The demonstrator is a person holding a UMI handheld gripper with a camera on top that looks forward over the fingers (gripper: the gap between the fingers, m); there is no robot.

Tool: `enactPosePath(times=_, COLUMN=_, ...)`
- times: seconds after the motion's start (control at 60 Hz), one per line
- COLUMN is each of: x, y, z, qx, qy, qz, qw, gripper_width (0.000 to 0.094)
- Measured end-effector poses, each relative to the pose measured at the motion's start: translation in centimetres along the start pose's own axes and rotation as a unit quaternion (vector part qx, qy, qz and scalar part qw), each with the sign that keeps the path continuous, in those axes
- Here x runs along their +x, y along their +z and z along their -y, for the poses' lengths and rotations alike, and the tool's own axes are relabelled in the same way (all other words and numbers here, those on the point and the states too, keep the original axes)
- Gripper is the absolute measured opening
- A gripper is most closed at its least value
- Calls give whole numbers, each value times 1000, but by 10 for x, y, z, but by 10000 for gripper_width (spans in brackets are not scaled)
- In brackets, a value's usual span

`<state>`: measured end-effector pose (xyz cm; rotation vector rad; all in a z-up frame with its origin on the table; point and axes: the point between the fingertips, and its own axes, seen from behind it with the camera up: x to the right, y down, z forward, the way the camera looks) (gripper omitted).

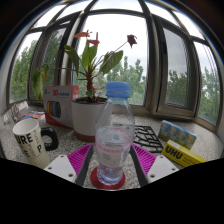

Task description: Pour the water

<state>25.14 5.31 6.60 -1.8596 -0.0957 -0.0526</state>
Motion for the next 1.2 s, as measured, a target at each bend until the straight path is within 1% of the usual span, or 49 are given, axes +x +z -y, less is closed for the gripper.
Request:
enactPosePath(times=0.017, x=0, y=-1, z=-1, qx=-5, qy=1, qz=-1, qw=1000, gripper_width=836)
enactPosePath(times=0.033, x=0, y=-3, z=-2, qx=-9, qy=3, qz=-3, qw=1000, gripper_width=866)
enactPosePath(times=0.067, x=3, y=-5, z=-4, qx=-15, qy=9, qz=-9, qw=1000, gripper_width=835)
enactPosePath(times=0.133, x=8, y=-19, z=-6, qx=-31, qy=26, qz=-30, qw=999, gripper_width=859)
enactPosePath(times=0.25, x=7, y=-54, z=0, qx=-43, qy=41, qz=-48, qw=997, gripper_width=863)
enactPosePath(times=0.333, x=0, y=-90, z=10, qx=-45, qy=41, qz=-55, qw=997, gripper_width=862)
enactPosePath(times=0.45, x=-15, y=-146, z=25, qx=-37, qy=39, qz=-67, qw=996, gripper_width=864)
enactPosePath(times=0.6, x=-40, y=-223, z=31, qx=-34, qy=49, qz=-83, qw=995, gripper_width=855)
enactPosePath(times=0.833, x=-86, y=-335, z=15, qx=-34, qy=51, qz=-105, qw=993, gripper_width=853)
enactPosePath(times=0.95, x=-105, y=-382, z=-1, qx=-48, qy=48, qz=-110, qw=992, gripper_width=854)
enactPosePath(times=1.117, x=-120, y=-429, z=-9, qx=-50, qy=31, qz=-119, qw=991, gripper_width=853)
enactPosePath(times=1.2, x=-127, y=-439, z=-13, qx=-55, qy=32, qz=-114, qw=991, gripper_width=853)
